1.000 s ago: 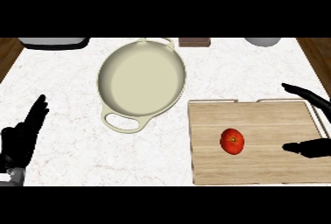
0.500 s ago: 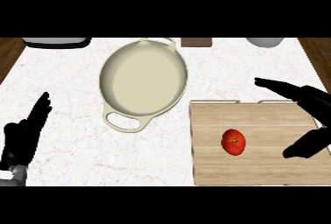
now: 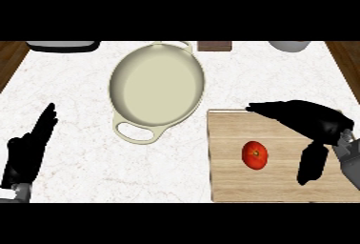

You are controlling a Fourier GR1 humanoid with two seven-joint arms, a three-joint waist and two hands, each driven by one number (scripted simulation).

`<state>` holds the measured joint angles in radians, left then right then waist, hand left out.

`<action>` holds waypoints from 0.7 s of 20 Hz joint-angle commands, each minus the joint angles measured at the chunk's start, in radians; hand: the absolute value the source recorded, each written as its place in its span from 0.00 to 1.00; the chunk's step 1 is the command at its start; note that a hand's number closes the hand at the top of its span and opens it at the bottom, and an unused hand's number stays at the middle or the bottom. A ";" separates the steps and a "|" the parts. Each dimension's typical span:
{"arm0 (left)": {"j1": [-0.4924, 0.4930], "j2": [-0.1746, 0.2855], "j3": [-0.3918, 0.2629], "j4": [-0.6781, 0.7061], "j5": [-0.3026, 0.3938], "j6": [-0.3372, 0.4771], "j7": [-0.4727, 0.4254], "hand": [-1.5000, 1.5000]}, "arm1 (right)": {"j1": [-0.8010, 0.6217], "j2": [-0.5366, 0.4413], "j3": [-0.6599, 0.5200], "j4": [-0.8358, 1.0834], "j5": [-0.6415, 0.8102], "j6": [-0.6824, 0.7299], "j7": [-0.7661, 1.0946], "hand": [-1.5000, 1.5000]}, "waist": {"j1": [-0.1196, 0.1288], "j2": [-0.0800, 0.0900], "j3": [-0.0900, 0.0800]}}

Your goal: Pick the tomato from the tray and place it in the pot

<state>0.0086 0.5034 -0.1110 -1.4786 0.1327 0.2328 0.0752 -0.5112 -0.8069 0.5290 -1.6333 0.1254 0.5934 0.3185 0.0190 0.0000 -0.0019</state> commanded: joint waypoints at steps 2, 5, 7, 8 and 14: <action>0.035 0.021 0.031 -0.122 0.003 -0.011 0.077 0.50 | -0.051 0.112 0.023 0.027 0.010 0.120 0.130 0.00 | -0.003 -0.001 0.002; -0.014 -0.030 0.041 0.001 -0.021 -0.026 0.024 0.50 | -0.005 0.183 0.037 0.034 0.079 0.125 0.138 0.00 | -0.016 0.000 0.002; 0.007 -0.071 0.024 0.007 -0.067 0.012 -0.014 0.50 | -0.054 0.215 0.013 0.016 0.060 0.194 0.223 0.00 | -0.016 -0.001 0.001; -0.020 -0.016 0.069 -0.019 -0.021 -0.041 0.050 0.50 | -0.061 0.228 0.036 0.050 0.110 0.191 0.209 0.00 | -0.013 0.000 0.002; 0.045 -0.082 0.049 -0.029 -0.083 -0.043 0.001 0.50 | -0.030 0.331 0.027 0.078 0.233 0.208 0.240 0.00 | -0.012 0.000 0.002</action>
<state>0.0204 0.4526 -0.0547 -1.5080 0.0758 0.1980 0.1043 -0.5381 -0.5554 0.5410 -1.5786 0.2888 0.7870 0.5169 0.0056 -0.0004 -0.0001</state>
